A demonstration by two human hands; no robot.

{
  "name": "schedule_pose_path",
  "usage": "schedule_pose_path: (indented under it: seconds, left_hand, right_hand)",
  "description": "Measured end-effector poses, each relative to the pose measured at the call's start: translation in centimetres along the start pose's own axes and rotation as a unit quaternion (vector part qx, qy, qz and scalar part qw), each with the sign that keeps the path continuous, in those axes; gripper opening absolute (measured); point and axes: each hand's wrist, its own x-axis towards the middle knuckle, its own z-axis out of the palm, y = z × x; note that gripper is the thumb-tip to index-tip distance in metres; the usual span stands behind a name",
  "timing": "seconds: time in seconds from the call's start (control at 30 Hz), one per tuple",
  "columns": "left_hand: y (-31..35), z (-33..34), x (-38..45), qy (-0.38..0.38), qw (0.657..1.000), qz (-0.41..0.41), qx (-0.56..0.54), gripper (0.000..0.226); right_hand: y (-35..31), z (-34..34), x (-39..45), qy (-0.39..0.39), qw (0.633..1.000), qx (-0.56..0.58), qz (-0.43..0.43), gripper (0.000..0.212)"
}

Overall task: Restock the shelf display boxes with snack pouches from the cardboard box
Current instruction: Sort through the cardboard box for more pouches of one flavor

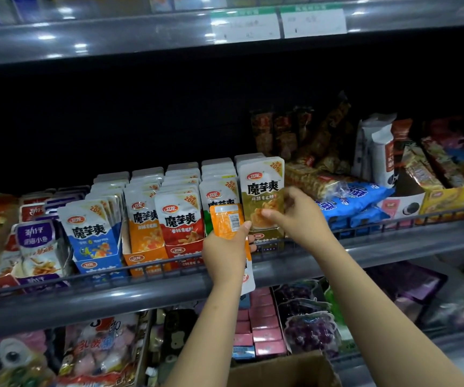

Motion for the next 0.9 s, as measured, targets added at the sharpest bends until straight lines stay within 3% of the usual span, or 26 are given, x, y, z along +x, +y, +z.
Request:
schedule_pose_path:
  seconds: [0.1,0.3,0.5,0.77,0.83,0.9]
  left_hand:
    - [0.1,-0.2,-0.1,-0.011,1.0,-0.017,-0.023,0.008]
    - [-0.4,-1.0,-0.4,-0.046,0.997,-0.033,-0.044,0.003]
    - [0.0,-2.4,-1.1,-0.092,0.992,-0.047,-0.07,0.008]
    - [1.5,-5.1,-3.4,-0.139,0.986,-0.075,-0.051,0.006]
    - [1.7,-6.1,-4.1,-0.129,0.989,-0.066,-0.031,0.006]
    - [2.0,-7.0,-4.7,-0.122,0.989,-0.06,-0.049,0.007]
  right_hand:
    - [-0.2,0.2,0.1,0.088,0.995,0.055,-0.002,0.018]
    - [0.9,0.5,0.3,0.034,0.999,-0.028,0.008,0.014]
    - [0.4,1.1,-0.2,0.082,0.994,0.065,0.031,0.012]
    - [0.2,1.0,-2.6,0.128,0.963,0.206,0.12,0.033]
    - [-0.6,0.5,-4.2,0.067,0.965,0.22,0.124,0.022]
    - [-1.7,0.2,-5.8,-0.06,0.973,0.184,0.127,0.017]
